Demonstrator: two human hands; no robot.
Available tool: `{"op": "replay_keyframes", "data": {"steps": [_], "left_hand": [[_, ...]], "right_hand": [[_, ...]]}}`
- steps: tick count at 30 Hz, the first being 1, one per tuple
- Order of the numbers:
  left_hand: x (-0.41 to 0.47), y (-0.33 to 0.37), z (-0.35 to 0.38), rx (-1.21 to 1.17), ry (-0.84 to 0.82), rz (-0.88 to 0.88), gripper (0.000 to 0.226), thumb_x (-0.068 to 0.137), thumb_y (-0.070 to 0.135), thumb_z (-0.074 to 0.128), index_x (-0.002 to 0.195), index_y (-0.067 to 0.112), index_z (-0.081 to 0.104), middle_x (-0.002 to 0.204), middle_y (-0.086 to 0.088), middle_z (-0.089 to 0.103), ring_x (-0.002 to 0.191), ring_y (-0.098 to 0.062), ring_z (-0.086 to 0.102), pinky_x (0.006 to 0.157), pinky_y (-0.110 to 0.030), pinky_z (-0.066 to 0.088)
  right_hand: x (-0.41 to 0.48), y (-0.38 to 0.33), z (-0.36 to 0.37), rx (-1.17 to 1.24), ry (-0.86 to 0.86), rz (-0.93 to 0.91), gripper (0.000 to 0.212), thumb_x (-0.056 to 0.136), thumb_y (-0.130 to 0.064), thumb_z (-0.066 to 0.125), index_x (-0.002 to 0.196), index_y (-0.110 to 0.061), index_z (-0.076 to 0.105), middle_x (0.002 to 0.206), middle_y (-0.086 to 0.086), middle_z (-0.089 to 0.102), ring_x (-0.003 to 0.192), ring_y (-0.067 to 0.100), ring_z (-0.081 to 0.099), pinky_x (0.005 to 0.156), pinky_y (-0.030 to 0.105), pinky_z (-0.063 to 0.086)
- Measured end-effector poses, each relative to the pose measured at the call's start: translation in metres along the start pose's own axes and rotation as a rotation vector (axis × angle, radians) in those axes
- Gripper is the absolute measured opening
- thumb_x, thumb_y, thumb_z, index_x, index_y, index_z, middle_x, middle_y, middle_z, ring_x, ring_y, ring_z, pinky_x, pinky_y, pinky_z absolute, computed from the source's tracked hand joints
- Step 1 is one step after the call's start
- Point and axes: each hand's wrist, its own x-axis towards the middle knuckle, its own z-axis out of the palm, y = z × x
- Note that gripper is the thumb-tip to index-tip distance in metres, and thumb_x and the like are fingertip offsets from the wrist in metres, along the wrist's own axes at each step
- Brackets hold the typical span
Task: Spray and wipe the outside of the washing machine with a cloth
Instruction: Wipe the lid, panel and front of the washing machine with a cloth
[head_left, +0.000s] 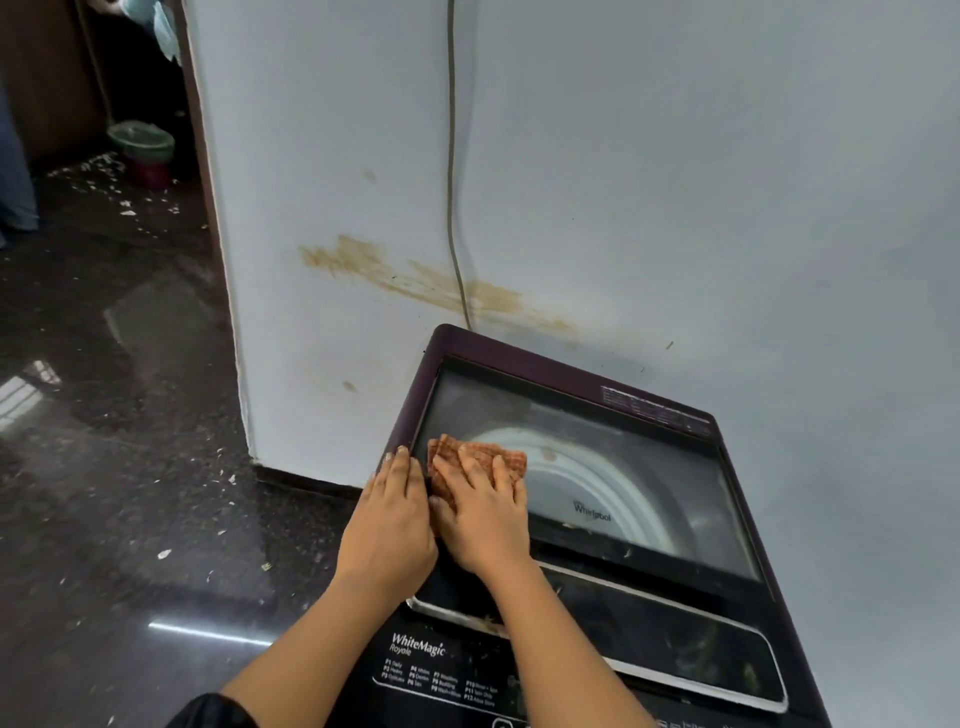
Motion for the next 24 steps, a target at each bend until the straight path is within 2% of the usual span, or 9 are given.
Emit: {"op": "replay_keyframes", "data": {"steps": [3, 6, 9, 12, 14, 17, 19, 22, 24], "left_hand": [[-0.002, 0.012, -0.001, -0.056, -0.015, 0.042, 0.059, 0.092, 0.018, 0.027, 0.145, 0.003, 0.009, 0.156, -0.015, 0.007, 0.144, -0.021, 0.003, 0.115, -0.028, -0.001], [-0.005, 0.020, 0.005, -0.099, -0.042, 0.071, 0.058, 0.093, 0.020, 0.028, 0.145, 0.004, 0.010, 0.156, -0.014, 0.010, 0.144, -0.019, 0.004, 0.115, -0.027, -0.001], [-0.014, 0.027, 0.017, -0.056, -0.103, 0.053, 0.061, 0.096, 0.035, 0.027, 0.145, 0.004, 0.008, 0.156, -0.013, 0.006, 0.144, -0.022, 0.002, 0.115, -0.031, 0.000], [-0.023, 0.031, 0.031, 0.156, -0.124, 0.033, 0.065, 0.094, 0.047, 0.020, 0.146, 0.009, 0.012, 0.157, -0.012, 0.006, 0.144, -0.026, -0.001, 0.115, -0.041, -0.002], [-0.026, 0.035, 0.036, 0.227, -0.088, 0.009, 0.065, 0.093, 0.049, 0.017, 0.146, 0.012, 0.016, 0.157, -0.009, 0.010, 0.144, -0.025, 0.000, 0.114, -0.046, -0.005], [-0.027, 0.041, 0.037, 0.264, -0.043, 0.005, 0.065, 0.092, 0.051, 0.017, 0.145, 0.013, 0.021, 0.156, -0.009, 0.016, 0.144, -0.025, 0.005, 0.112, -0.049, -0.008], [-0.026, 0.046, 0.038, 0.268, -0.048, 0.014, 0.066, 0.092, 0.052, 0.019, 0.144, 0.012, 0.024, 0.155, -0.010, 0.019, 0.144, -0.025, 0.007, 0.112, -0.049, -0.009], [-0.027, 0.058, 0.044, 0.268, -0.072, 0.050, 0.067, 0.091, 0.054, 0.018, 0.144, 0.013, 0.023, 0.155, -0.009, 0.018, 0.144, -0.024, 0.008, 0.113, -0.047, -0.008], [-0.028, 0.071, 0.051, 0.270, -0.071, 0.065, 0.067, 0.091, 0.054, 0.018, 0.144, 0.013, 0.025, 0.155, -0.010, 0.019, 0.144, -0.024, 0.009, 0.114, -0.047, -0.005]], "right_hand": [[0.004, -0.008, -0.003, -0.005, -0.088, -0.145, 0.054, 0.096, -0.038, 0.037, 0.147, -0.039, 0.018, 0.159, -0.008, 0.014, 0.146, 0.031, -0.002, 0.116, 0.053, -0.001], [-0.006, 0.004, -0.005, 0.049, -0.066, -0.251, 0.054, 0.095, -0.026, 0.042, 0.147, -0.028, 0.028, 0.154, -0.007, 0.030, 0.145, 0.025, 0.009, 0.118, 0.047, 0.004], [-0.017, 0.036, -0.006, 0.050, 0.035, -0.120, 0.050, 0.092, -0.033, 0.043, 0.141, -0.040, 0.034, 0.154, -0.012, 0.029, 0.144, 0.026, 0.013, 0.116, 0.046, 0.007], [-0.019, 0.059, -0.010, -0.006, 0.001, 0.085, 0.051, 0.094, -0.052, 0.034, 0.143, -0.049, 0.021, 0.159, -0.011, 0.011, 0.145, 0.032, 0.000, 0.114, 0.055, 0.001], [-0.018, 0.064, -0.012, -0.007, -0.041, 0.029, 0.050, 0.093, -0.054, 0.034, 0.141, -0.052, 0.020, 0.159, -0.011, 0.008, 0.145, 0.034, -0.005, 0.113, 0.058, -0.003], [-0.032, 0.074, -0.011, 0.023, -0.024, -0.145, 0.044, 0.090, -0.050, 0.036, 0.134, -0.053, 0.036, 0.155, -0.014, 0.024, 0.145, 0.029, 0.008, 0.114, 0.053, 0.003], [-0.045, 0.099, -0.012, 0.026, 0.057, -0.067, 0.044, 0.087, -0.053, 0.036, 0.131, -0.052, 0.041, 0.152, -0.017, 0.031, 0.143, 0.026, 0.015, 0.114, 0.051, 0.010], [-0.052, 0.141, -0.018, -0.021, 0.070, 0.198, 0.046, 0.092, -0.056, 0.032, 0.138, -0.052, 0.029, 0.157, -0.013, 0.019, 0.144, 0.030, 0.008, 0.114, 0.053, 0.007], [-0.048, 0.153, -0.023, -0.038, 0.000, 0.218, 0.050, 0.093, -0.059, 0.028, 0.141, -0.053, 0.018, 0.159, -0.011, 0.008, 0.145, 0.034, -0.001, 0.112, 0.058, 0.002]]}}
